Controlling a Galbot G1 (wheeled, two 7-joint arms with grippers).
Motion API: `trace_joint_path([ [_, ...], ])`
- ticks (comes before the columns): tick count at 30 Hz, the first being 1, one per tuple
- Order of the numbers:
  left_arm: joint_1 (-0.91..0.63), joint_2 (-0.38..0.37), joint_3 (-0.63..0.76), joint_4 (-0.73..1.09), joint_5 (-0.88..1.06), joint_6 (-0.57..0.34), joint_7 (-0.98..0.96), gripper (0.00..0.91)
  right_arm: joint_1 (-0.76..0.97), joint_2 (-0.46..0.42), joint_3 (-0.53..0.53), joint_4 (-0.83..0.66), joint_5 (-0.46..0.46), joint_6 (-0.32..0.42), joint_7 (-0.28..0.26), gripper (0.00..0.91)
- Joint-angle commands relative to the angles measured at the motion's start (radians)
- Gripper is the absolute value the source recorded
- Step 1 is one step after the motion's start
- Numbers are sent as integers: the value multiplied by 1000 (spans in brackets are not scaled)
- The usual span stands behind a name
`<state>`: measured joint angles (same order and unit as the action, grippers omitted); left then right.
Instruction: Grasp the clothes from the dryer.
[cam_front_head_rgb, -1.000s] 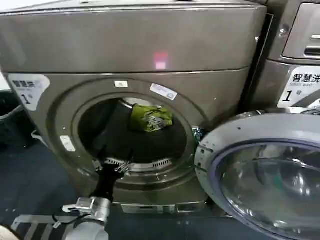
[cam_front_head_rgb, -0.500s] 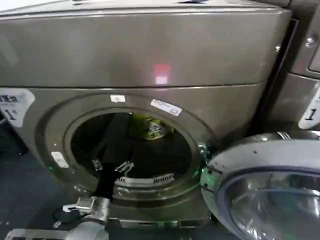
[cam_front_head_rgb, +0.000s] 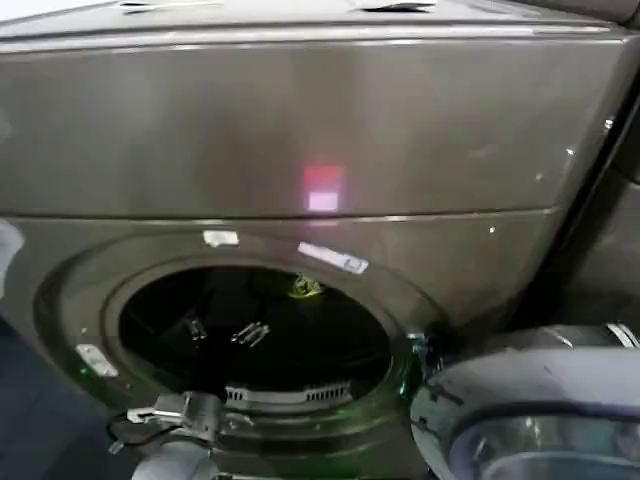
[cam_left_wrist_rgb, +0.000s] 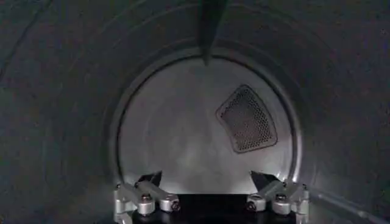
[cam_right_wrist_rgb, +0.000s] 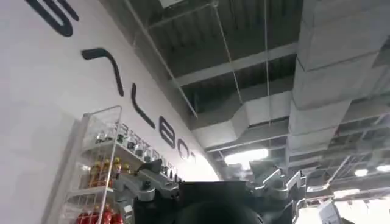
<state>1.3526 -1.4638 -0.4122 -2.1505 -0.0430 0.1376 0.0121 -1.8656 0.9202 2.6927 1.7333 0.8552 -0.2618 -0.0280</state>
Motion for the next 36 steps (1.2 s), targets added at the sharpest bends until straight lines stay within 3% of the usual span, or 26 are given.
trace_joint_path([
  [1,0,1,2,-1,0,-1,0,907,-3,1,-2,-2,3,23,2,907],
  [11,-18,3,-5,29,7,-18,-2,907,-13,3,2,5,-16,19,3,907],
  [16,-113,10,1,103,-27,-26,-4,907,-23,1,9,6,-33,34,-3,907],
  [27,-552,9,20,555,-78,-68,-22,907,-45,-2,37,-8,-43,43,-13,907],
  [36,-720,-33,33,845,-43,-110,-20,907,-35,-2,32,-10,-45,47,-17,907],
])
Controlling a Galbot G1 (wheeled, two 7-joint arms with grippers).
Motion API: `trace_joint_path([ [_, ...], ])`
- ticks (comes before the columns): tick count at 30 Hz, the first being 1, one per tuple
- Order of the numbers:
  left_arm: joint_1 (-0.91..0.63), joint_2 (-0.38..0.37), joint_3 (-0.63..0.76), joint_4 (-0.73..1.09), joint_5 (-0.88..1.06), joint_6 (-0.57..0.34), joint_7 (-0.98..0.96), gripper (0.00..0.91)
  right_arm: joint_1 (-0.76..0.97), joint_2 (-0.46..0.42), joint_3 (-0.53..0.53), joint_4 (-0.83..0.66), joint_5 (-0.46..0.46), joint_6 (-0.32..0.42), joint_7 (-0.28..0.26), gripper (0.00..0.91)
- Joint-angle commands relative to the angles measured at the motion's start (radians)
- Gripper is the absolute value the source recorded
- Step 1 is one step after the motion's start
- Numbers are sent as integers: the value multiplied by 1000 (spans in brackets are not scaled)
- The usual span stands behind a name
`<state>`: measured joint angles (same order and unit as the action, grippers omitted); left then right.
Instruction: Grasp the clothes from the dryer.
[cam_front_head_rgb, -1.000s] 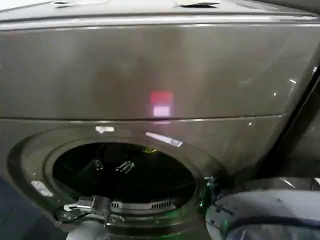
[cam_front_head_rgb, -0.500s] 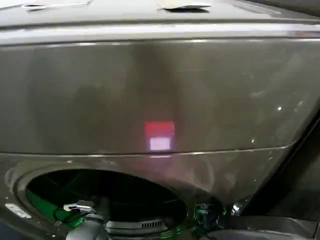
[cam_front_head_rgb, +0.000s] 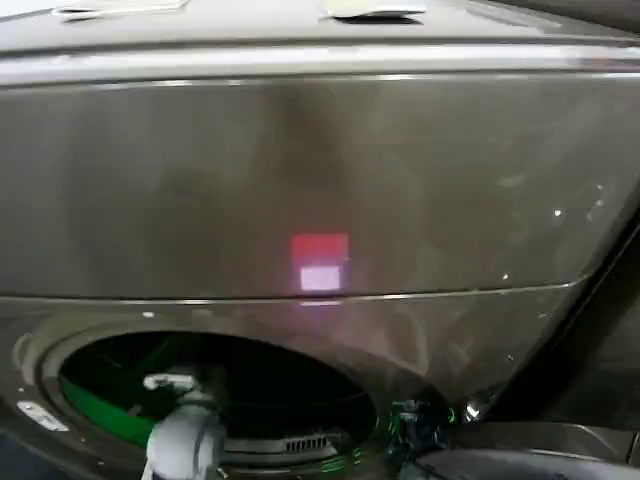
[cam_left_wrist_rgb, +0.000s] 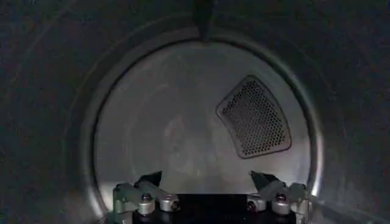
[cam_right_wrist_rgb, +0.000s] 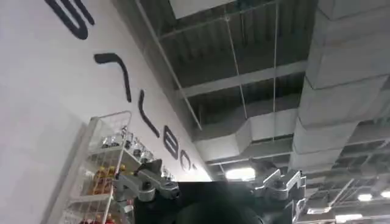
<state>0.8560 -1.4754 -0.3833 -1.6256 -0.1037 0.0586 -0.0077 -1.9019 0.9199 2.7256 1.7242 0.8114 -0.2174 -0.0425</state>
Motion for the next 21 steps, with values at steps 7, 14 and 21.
trace_joint_path([
  [7,-342,-47,6,489,45,-42,9,907,12,-2,-10,-1,-2,3,-5,907],
  [14,-451,-60,12,682,91,-76,33,907,16,-6,-15,-6,-3,3,-8,907],
  [21,-580,-65,47,915,222,1,294,907,27,-6,-22,1,-3,0,-16,907],
])
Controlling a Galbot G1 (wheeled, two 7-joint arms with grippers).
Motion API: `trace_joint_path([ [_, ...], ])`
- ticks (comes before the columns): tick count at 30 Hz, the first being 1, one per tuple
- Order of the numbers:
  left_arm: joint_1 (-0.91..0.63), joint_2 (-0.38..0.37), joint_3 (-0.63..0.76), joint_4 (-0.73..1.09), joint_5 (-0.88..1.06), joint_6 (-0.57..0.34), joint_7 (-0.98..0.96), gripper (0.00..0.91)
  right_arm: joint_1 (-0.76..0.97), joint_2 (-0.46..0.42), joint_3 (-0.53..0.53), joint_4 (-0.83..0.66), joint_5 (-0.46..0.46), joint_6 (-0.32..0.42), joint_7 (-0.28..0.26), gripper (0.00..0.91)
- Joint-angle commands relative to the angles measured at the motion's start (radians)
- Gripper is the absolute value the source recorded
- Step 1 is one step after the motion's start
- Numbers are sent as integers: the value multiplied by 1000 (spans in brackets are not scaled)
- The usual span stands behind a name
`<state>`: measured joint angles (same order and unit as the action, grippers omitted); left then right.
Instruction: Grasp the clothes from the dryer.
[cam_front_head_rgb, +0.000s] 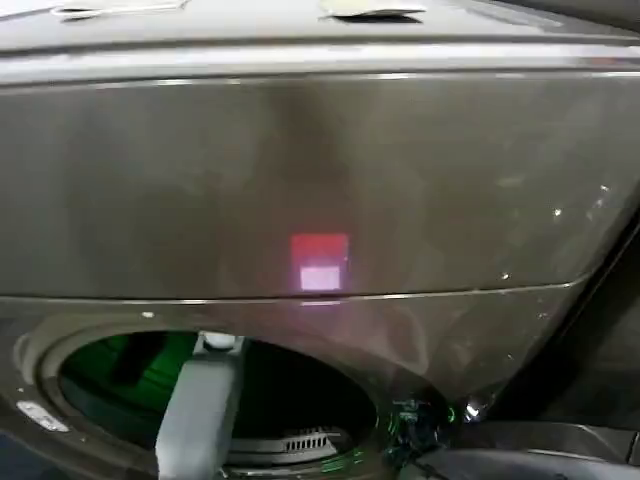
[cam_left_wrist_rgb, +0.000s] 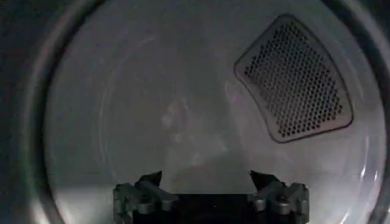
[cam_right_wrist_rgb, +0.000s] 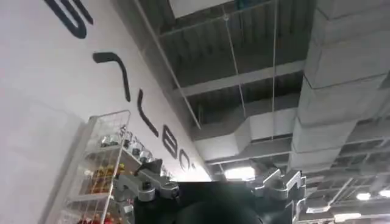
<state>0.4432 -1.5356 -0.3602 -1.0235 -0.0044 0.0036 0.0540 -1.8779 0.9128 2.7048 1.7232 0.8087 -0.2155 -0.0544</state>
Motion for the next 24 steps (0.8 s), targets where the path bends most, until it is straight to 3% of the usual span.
trace_joint_path([
  [1,-178,-3,43,323,126,71,271,907,4,2,-1,2,0,-3,-5,907],
  [8,-291,-1,142,511,370,37,520,907,2,3,-1,5,-1,-6,-9,907],
  [16,-449,11,257,686,595,-84,789,907,4,11,-6,14,-5,-9,-13,907],
  [24,-491,9,307,721,913,-114,834,907,5,18,-9,21,-5,-10,-17,907],
])
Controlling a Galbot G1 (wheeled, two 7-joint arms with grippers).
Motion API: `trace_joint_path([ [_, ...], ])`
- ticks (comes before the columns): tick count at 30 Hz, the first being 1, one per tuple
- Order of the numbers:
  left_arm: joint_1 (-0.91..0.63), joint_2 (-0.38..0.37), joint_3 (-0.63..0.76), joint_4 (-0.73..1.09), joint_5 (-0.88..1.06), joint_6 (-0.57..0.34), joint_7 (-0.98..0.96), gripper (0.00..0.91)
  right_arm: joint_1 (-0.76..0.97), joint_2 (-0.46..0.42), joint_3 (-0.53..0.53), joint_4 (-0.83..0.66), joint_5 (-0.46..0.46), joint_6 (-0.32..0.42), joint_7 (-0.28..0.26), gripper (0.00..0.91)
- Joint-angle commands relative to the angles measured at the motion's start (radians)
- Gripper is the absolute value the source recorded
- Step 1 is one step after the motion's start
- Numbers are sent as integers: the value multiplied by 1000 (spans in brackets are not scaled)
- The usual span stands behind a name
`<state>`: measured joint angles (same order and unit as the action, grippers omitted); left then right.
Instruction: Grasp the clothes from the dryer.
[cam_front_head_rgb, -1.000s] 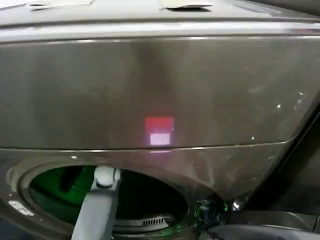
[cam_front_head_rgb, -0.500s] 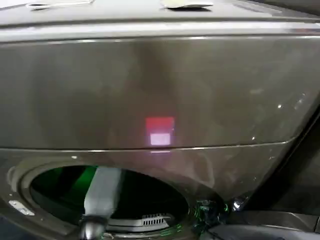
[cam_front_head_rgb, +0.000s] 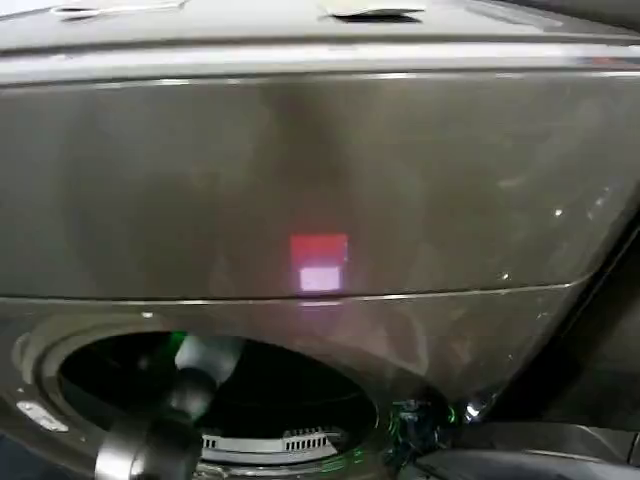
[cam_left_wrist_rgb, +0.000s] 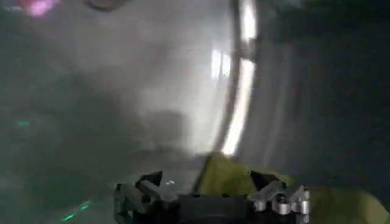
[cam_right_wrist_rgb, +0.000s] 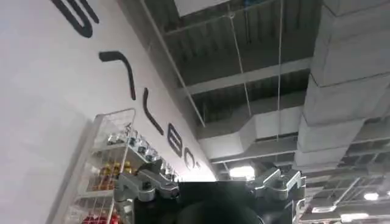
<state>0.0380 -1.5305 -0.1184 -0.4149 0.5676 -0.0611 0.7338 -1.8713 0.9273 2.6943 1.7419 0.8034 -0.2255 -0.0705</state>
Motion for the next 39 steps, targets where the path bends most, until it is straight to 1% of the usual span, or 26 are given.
trace_joint_path([
  [1,-83,5,69,114,361,-54,164,907,-2,6,1,4,0,0,-1,907],
  [4,-88,13,95,129,418,-54,139,907,3,8,-4,12,0,-1,-2,907],
  [7,-96,23,142,129,421,-49,122,907,7,9,-11,19,0,-1,-1,907],
  [10,-100,23,176,155,378,-47,143,907,8,8,-14,21,-1,-2,-3,907],
  [13,-93,17,180,178,345,-44,156,907,10,7,-16,19,-3,-1,-4,907],
  [14,-84,14,183,177,338,-45,163,580,11,7,-17,18,-5,0,-5,907],
  [15,-81,11,183,177,335,-45,165,114,12,8,-19,19,-7,0,-5,907],
  [16,-79,9,183,176,331,-46,165,46,14,8,-21,18,-9,1,-5,907],
  [17,-80,6,183,179,328,-47,166,0,16,9,-23,19,-11,2,-6,907],
  [24,-92,-1,191,186,325,-64,188,0,21,10,-25,16,-18,3,-7,907],
  [27,-84,-4,161,176,271,-66,169,0,25,11,-30,17,-21,3,-7,907],
  [30,-44,-1,107,101,99,-35,101,0,30,12,-36,19,-24,4,-6,907],
  [31,-29,-5,60,56,79,-22,77,0,32,13,-38,21,-24,3,-6,907],
  [33,9,-6,31,-12,-10,8,3,0,36,16,-46,26,-27,4,-6,907],
  [36,64,0,1,-79,-86,36,-107,0,36,14,-46,23,-28,5,-6,907],
  [39,156,13,-27,-229,-157,71,-212,0,38,14,-47,24,-29,5,-5,907],
])
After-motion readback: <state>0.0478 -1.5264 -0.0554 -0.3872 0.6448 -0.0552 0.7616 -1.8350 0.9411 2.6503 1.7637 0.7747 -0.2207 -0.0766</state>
